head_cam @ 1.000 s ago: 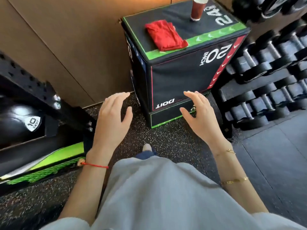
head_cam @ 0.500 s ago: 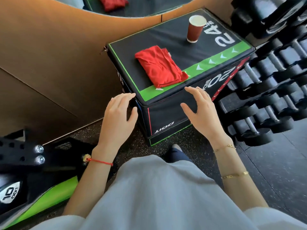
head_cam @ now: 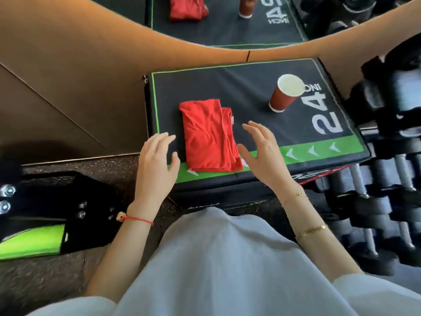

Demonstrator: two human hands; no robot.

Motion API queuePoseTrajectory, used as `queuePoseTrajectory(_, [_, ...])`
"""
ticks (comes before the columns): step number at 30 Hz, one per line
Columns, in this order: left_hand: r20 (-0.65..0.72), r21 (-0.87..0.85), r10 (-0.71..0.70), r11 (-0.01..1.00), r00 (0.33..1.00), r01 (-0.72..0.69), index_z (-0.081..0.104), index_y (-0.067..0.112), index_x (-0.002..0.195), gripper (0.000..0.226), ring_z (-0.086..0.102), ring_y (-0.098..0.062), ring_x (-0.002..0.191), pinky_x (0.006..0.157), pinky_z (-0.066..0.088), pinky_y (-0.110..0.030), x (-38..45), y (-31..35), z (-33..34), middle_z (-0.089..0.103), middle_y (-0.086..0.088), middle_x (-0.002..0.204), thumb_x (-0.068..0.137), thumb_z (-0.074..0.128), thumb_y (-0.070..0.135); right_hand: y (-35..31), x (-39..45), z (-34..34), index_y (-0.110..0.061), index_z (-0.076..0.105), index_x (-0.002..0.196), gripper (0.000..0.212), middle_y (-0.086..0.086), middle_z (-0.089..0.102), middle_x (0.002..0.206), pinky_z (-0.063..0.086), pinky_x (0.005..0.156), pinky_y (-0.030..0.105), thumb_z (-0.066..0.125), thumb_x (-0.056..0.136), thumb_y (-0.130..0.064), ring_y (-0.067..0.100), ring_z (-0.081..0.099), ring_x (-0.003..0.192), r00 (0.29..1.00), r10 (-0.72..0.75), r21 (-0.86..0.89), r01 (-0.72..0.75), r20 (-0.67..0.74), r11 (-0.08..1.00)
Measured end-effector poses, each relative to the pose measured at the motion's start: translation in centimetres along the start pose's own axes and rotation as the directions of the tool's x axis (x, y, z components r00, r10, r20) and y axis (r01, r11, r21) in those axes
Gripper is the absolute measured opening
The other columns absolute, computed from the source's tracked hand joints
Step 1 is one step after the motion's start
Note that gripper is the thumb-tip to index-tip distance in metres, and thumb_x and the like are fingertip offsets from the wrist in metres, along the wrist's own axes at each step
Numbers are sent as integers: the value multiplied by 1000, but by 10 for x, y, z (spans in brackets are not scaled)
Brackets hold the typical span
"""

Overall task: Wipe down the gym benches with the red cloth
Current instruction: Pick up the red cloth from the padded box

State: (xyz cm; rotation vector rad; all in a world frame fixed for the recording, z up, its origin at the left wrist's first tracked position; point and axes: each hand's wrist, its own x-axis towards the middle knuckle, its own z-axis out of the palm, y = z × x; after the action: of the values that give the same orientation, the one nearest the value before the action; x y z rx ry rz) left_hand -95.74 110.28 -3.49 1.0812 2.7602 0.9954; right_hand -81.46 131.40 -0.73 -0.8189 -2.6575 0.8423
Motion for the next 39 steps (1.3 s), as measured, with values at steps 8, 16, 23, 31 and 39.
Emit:
queuePoseTrajectory(8, [-2, 121, -100, 988, 995, 100, 55, 4, 133, 39, 42, -30, 137, 116, 34, -44, 5, -5, 28, 53, -13, 138, 94, 54, 8, 1, 61, 28, -6, 34, 145, 67, 10, 38, 149, 26, 115, 41, 58, 91, -38, 29, 27, 140, 987, -32, -65, 42, 156, 997])
queuePoseTrajectory(16, [38, 164, -94, 983, 995, 87, 52, 5, 135, 39, 38, -29, 140, 116, 33, -46, 5, -21, 39, 49, -12, 142, 96, 50, 10, -8, 69, 69, -5, 30, 145, 81, 12, 32, 153, 15, 119, 47, 55, 88, -55, 32, 20, 144, 989, 33, -218, 0, 148, 976])
queuePoseTrajectory(23, [-14, 151, -78, 985, 997, 79, 55, 4, 133, 39, 39, -33, 138, 116, 31, -49, 0, -27, 47, 49, -13, 142, 94, 51, 9, -10, 68, 78, -11, 46, 130, 55, 7, 51, 132, 32, 106, 41, 66, 84, -31, 31, 42, 126, 1000, -3, -81, 6, 27, 997])
queuePoseTrajectory(31, [-50, 130, -89, 987, 995, 95, 57, 6, 131, 39, 41, -32, 137, 114, 33, -50, 0, -25, 49, 51, -12, 140, 93, 52, 9, -23, 71, 81, -4, 34, 142, 61, 15, 49, 124, 36, 94, 37, 52, 83, -2, 32, 46, 107, 994, -40, 19, 38, 101, 999])
queuePoseTrajectory(39, [-42, 145, -86, 985, 995, 91, 55, 5, 133, 39, 39, -32, 139, 115, 32, -50, -1, -24, 49, 50, -12, 142, 94, 51, 9, -20, 70, 64, -9, 50, 130, 51, 11, 49, 110, 37, 90, 28, 51, 79, -2, 28, 47, 101, 992, -92, 94, 84, 88, 992])
